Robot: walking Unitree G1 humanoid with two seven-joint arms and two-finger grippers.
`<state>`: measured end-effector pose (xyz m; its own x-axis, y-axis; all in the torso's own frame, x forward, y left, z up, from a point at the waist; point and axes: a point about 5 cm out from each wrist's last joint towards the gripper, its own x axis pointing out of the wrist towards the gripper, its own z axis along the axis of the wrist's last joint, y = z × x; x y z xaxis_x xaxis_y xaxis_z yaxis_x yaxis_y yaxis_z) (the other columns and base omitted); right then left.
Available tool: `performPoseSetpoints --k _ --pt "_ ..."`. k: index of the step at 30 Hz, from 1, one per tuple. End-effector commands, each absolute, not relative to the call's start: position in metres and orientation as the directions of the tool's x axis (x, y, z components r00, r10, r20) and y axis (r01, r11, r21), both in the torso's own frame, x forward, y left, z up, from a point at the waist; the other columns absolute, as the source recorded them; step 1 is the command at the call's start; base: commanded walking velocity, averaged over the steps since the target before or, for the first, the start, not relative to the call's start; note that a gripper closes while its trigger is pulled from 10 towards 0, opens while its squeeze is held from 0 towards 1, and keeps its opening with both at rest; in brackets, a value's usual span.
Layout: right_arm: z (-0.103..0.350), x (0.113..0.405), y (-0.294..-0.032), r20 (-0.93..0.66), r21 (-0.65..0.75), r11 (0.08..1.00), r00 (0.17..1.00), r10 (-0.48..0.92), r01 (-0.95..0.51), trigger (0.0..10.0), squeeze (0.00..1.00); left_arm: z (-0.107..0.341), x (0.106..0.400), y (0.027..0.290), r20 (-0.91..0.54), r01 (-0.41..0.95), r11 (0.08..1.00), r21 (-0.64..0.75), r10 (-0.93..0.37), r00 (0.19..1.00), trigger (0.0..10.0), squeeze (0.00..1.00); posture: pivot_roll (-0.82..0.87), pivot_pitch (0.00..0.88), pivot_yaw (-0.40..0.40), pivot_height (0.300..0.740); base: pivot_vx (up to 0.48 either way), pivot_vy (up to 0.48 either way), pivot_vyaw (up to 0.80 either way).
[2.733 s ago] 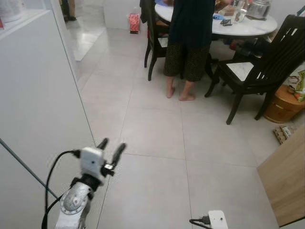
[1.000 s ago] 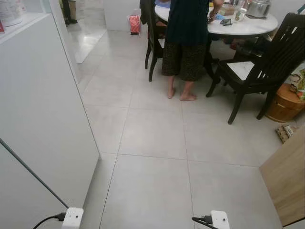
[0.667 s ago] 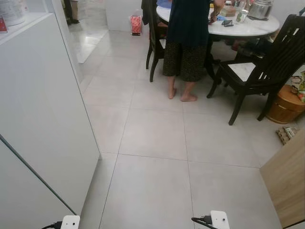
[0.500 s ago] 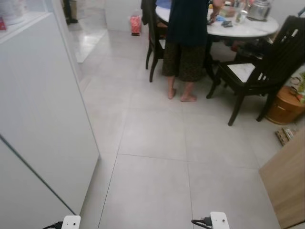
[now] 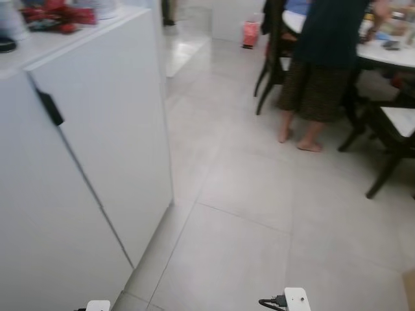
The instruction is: Restocking fridge
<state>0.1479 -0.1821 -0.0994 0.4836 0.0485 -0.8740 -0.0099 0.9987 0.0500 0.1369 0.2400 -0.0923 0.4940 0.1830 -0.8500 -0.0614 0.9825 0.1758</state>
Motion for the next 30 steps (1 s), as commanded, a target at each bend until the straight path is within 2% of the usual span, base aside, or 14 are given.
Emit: performPoseSetpoints --k 1,30 --pt "-0.101 0.144 -0.183 -0.883 0.043 0.999 0.467 0.045 -0.016 10.0 0.0 -0.094 0.133 0.237 -0.858 -0.036 0.984 0.172 0.167 0.486 10.0 0.0 -0.11 0.0 -0.036 0.74 0.0 0.0 0.8" --pt "-0.099 0.148 -0.187 -0.884 0.031 0.998 0.465 0.049 -0.047 10.0 0.0 -0.093 0.144 0.224 -0.85 -0.031 0.99 0.137 0.133 0.509 10.0 0.0 -0.12 0.0 -0.048 0.74 0.0 0.0 0.8"
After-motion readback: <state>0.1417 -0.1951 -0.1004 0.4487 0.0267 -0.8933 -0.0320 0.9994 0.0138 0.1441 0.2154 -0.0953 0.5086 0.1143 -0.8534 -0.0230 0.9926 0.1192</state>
